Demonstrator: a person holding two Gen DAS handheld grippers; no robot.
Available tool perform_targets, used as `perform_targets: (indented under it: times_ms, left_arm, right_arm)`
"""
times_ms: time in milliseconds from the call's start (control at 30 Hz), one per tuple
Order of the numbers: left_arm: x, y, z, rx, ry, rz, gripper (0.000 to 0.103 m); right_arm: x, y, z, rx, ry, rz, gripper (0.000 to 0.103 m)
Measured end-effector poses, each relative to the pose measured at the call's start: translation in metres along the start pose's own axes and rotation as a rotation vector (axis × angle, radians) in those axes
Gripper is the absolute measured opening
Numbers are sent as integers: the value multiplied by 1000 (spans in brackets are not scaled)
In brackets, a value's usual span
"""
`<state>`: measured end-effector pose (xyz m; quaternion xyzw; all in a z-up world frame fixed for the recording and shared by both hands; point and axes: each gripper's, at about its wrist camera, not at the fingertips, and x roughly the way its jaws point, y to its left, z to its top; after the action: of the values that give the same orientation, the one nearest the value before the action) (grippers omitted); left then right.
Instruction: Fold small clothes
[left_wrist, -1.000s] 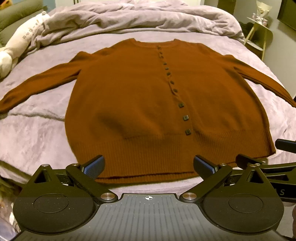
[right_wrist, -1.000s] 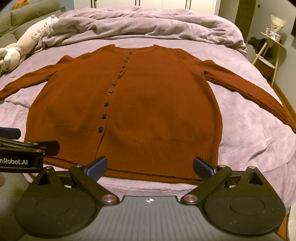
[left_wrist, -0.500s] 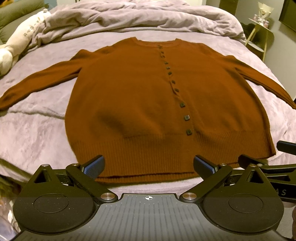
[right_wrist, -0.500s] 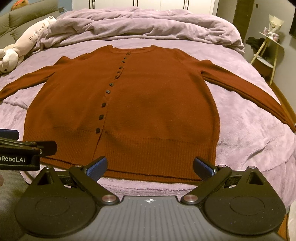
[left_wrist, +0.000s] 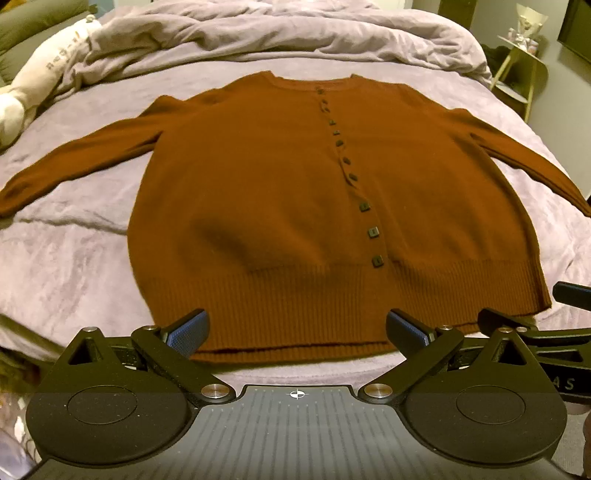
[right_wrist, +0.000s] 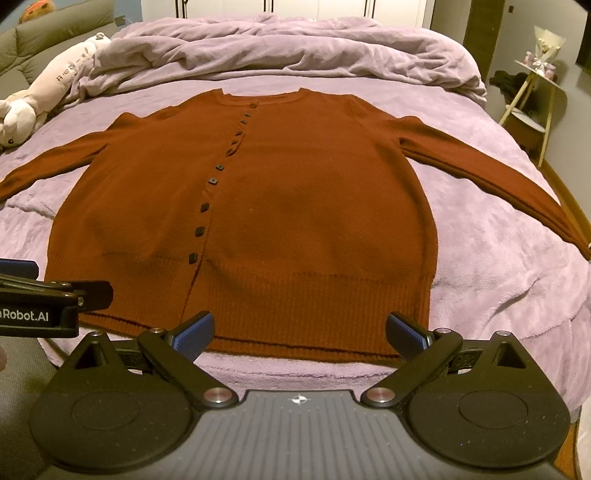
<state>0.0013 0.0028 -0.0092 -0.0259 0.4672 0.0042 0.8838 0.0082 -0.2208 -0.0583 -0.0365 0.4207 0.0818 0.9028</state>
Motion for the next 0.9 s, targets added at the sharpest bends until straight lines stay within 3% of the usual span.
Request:
perform_targets:
  times_ms: [900]
  left_arm:
    - [3, 0, 0, -9, 15, -1, 103]
  right_arm:
    - [-1, -2, -4, -4, -16, 44, 99]
